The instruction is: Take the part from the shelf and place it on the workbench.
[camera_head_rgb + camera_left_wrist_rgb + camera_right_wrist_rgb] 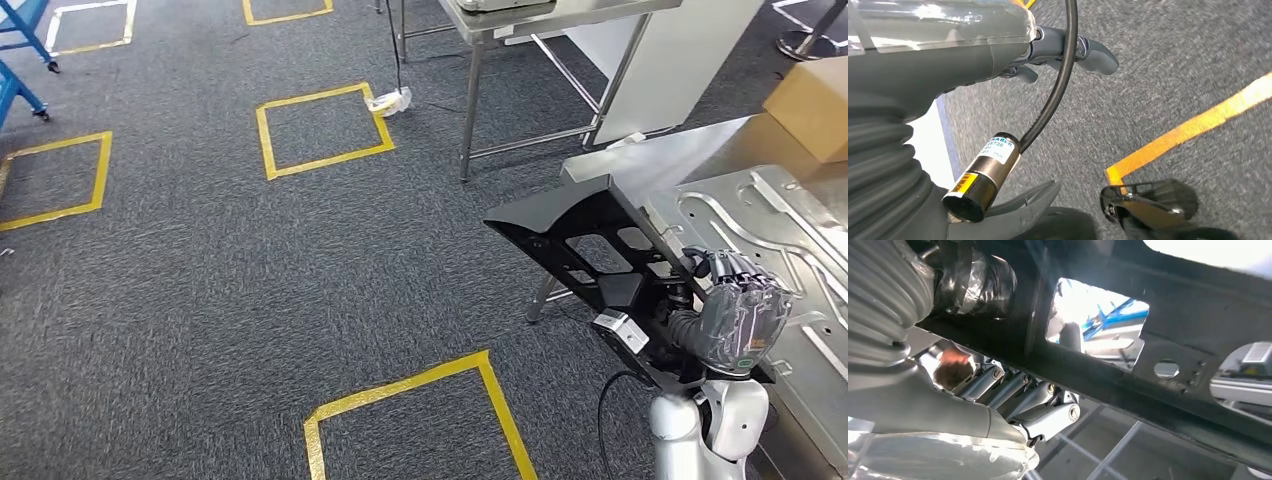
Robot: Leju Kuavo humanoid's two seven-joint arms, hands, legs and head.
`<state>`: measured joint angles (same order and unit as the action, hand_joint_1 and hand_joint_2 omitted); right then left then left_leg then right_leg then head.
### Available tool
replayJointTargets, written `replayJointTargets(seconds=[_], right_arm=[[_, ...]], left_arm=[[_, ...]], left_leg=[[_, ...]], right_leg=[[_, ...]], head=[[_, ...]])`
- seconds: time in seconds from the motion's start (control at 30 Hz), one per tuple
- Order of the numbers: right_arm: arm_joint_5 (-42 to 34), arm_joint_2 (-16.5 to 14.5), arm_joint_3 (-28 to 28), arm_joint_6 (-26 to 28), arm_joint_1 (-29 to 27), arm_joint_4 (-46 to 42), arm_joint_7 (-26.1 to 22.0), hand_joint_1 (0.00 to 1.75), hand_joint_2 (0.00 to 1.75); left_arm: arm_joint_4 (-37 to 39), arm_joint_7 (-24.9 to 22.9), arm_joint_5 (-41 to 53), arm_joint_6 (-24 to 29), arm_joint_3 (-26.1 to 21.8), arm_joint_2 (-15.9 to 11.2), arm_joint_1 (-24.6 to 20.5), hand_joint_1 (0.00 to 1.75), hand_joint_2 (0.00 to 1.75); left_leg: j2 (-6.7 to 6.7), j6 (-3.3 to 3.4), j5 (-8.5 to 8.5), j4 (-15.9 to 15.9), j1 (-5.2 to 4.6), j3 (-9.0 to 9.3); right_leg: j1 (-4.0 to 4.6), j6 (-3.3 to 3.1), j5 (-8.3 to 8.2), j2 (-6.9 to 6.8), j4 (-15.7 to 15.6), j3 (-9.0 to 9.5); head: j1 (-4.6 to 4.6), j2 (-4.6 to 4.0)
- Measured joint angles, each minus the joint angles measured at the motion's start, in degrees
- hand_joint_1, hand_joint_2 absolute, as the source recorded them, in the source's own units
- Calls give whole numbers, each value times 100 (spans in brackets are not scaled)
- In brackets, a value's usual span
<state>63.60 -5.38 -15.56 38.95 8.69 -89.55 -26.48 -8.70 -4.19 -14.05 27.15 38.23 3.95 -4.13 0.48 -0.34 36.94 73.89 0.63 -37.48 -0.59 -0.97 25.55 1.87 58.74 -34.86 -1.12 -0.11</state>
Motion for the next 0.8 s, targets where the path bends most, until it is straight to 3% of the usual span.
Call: replayJointTargets(seconds=[0.03, 0.07, 0.1, 0.17, 0.23, 0.3, 0.37, 0.43, 0.5, 0.53, 0.57, 0.6, 0.67, 0.7, 0.73, 0.8], right_arm=[[28, 2, 0, 0, 13, 0, 14, 173, 175], [62, 11, 0, 0, 32, 0, 35, 173, 175], [95, 27, 0, 0, 61, 0, 64, 173, 175], [174, 89, 0, 0, 147, 1, 141, 173, 175], [254, 182, 0, 0, 244, -2, 230, 173, 175], [319, 308, 0, 0, 307, -7, 307, 173, 175], [363, 437, 1, 0, 378, -13, 392, 173, 175], [400, 537, 6, 0, 480, -15, 498, 173, 175], [428, 628, 11, 0, 538, -10, 578, 173, 175], [435, 670, 14, 0, 551, -5, 601, 173, 175], [438, 710, 17, 0, 564, 0, 614, 173, 175], [440, 743, 23, 0, 585, 4, 622, 173, 175], [442, 796, 39, 0, 640, 8, 635, 173, 175], [443, 813, 46, 0, 663, 9, 642, 173, 175], [444, 828, 52, 0, 679, 10, 649, 173, 175], [444, 860, 57, 0, 688, 9, 656, 173, 175]], left_arm=[[0, 3, -2, -1, 2, 1, 7, 0, 175], [0, 5, -2, -2, 3, 1, 9, 0, 175], [0, 6, -2, -5, 5, 0, 6, 0, 175], [0, 8, -2, -22, 15, -1, 0, 0, 175], [0, 8, -2, -45, 37, 3, -14, 0, 175], [0, 9, -5, -59, 62, 11, -33, 0, 175], [0, 17, -8, -68, 81, 28, -36, 0, 175], [0, 26, -7, -78, 95, 53, -28, 0, 175], [0, 26, -7, -84, 98, 69, -16, 0, 175], [0, 26, -7, -86, 99, 73, -14, 0, 175], [0, 25, -7, -88, 99, 78, -17, 0, 175], [0, 25, -6, -91, 100, 85, -22, 0, 175], [0, 25, -5, -94, 100, 101, -30, 0, 175], [0, 25, -5, -95, 100, 107, -32, 0, 175], [0, 25, -5, -94, 101, 111, -33, 0, 175], [-1, 25, -6, -94, 102, 121, -41, 0, 175]], left_leg=[[-8, 3, -69, 51, 0, -56], [-27, 12, -254, -133, 2, -4], [-103, 23, -501, -490, 9, 128], [-403, 50, -806, -1168, 30, 391], [-563, 86, -832, -1398, 21, 481], [-438, 162, -871, -1455, 4, 506], [-282, 254, -927, -1537, 10, 532], [-118, 299, -948, -1576, -1, 541], [52, 312, -940, -1574, -15, 539], [134, 314, -931, -1572, -17, 541], [213, 310, -921, -1570, -17, 548], [287, 301, -906, -1569, -18, 561], [421, 264, -869, -1566, -38, 598], [479, 240, -850, -1565, -52, 614], [536, 213, -834, -1568, -66, 630], [627, 155, -804, -1578, -69, 665]], right_leg=[[3, 1, 1, 92, 11, 0], [1, 6, 5, 187, 27, 0], [-6, 18, 13, 277, 50, -2], [-11, 68, 32, 437, 116, -43], [-34, 153, 15, 575, 144, -109], [-67, 240, -23, 651, 117, -145], [-48, 289, 95, 372, 283, -232], [-22, 322, 428, -16, 880, -507], [-29, 355, 676, -137, 1535, -810], [-33, 364, 662, -158, 1635, -852], [-35, 367, 543, -186, 1499, -774], [-32, 361, 351, -247, 1147, -583], [17, 308, 73, -502, 348, -163], [47, 268, 16, -582, 111, -46], [76, 228, 19, -609, 22, -11], [73, 161, 1, -459, 8, -16]], head=[[0, 0], [1, 0], [0, 0], [-2, 0], [-1, 0], [-1, 0], [-9, 0], [-14, 0], [-14, 0], [-14, 0], [-14, 0], [-14, 0], [-13, 0], [-13, 0], [-12, 0], [-11, 0]])
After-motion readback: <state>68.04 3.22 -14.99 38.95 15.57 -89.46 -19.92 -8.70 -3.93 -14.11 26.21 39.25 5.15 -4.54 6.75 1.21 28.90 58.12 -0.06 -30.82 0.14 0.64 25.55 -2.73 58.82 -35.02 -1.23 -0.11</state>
